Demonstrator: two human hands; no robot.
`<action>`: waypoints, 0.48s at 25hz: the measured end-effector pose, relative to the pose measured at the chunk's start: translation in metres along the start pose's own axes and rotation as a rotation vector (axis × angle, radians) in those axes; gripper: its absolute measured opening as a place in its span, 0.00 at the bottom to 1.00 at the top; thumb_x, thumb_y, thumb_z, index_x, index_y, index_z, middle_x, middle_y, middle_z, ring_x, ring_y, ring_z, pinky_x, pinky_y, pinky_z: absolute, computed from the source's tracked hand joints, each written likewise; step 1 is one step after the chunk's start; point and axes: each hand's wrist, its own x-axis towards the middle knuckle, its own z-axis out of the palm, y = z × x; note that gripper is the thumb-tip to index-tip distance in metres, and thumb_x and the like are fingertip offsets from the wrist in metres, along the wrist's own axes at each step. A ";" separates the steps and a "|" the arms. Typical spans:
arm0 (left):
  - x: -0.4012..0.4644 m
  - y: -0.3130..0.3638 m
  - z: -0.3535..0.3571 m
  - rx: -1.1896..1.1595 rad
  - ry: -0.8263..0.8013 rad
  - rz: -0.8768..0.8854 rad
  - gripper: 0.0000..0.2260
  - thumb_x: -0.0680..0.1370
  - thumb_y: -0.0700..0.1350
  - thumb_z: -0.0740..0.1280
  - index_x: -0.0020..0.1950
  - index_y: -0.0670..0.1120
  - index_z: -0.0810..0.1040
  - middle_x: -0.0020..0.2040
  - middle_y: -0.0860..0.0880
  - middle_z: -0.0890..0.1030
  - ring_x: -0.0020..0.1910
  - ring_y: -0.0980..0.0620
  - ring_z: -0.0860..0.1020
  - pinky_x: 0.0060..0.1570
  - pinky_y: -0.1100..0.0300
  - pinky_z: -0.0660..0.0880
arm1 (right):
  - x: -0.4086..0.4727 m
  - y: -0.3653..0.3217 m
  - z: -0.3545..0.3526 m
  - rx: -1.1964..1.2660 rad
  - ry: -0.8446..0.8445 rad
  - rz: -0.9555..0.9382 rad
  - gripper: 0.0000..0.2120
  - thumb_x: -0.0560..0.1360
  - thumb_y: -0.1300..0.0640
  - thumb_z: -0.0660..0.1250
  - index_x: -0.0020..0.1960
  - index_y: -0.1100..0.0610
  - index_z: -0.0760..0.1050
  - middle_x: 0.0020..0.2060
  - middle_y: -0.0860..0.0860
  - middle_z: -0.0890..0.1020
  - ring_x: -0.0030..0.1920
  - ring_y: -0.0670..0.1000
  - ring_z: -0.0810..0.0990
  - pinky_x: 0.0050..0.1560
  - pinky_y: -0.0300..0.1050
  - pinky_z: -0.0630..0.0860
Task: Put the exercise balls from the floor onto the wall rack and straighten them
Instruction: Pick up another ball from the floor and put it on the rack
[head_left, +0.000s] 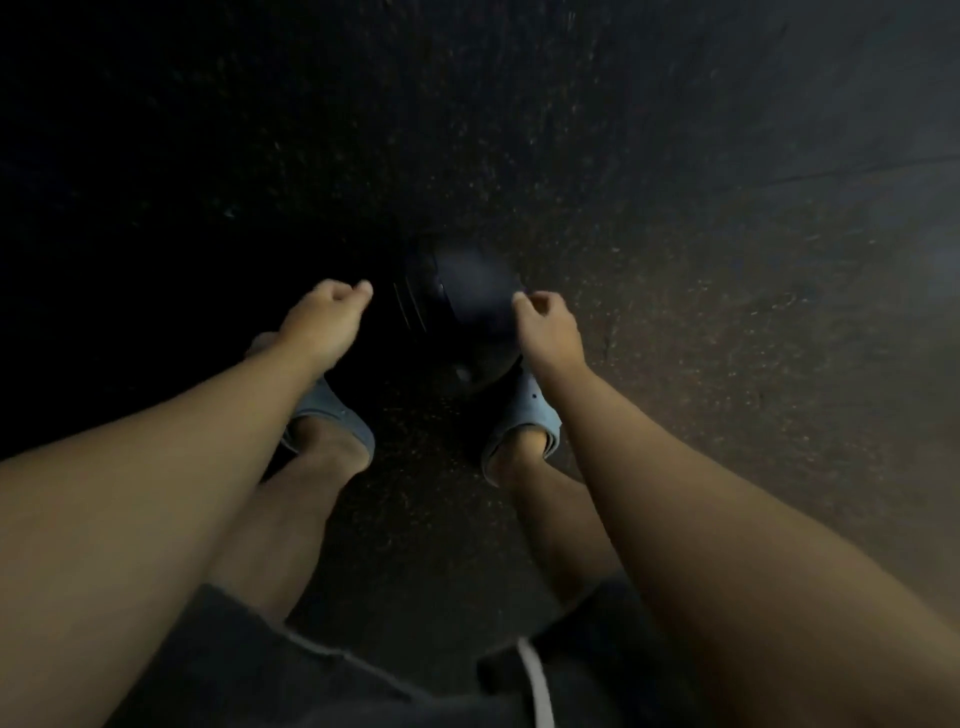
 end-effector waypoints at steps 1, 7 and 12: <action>0.022 -0.001 0.010 -0.133 -0.009 -0.053 0.26 0.84 0.64 0.56 0.77 0.53 0.68 0.75 0.46 0.72 0.71 0.39 0.73 0.67 0.41 0.73 | 0.022 0.005 0.011 0.087 -0.014 0.035 0.28 0.84 0.42 0.60 0.79 0.56 0.68 0.76 0.59 0.72 0.73 0.61 0.74 0.75 0.59 0.71; 0.103 -0.018 0.051 -0.724 -0.169 -0.223 0.33 0.72 0.75 0.64 0.66 0.53 0.81 0.59 0.47 0.85 0.57 0.43 0.82 0.51 0.46 0.77 | 0.106 0.021 0.034 0.581 -0.196 0.228 0.30 0.77 0.33 0.65 0.70 0.51 0.81 0.64 0.52 0.87 0.65 0.56 0.84 0.70 0.55 0.78; 0.062 -0.012 0.018 -0.821 -0.207 -0.206 0.27 0.67 0.72 0.69 0.52 0.52 0.88 0.46 0.46 0.89 0.53 0.41 0.84 0.51 0.45 0.79 | 0.053 -0.006 0.014 0.607 -0.201 0.185 0.26 0.79 0.35 0.64 0.67 0.51 0.83 0.58 0.53 0.89 0.58 0.55 0.87 0.51 0.48 0.83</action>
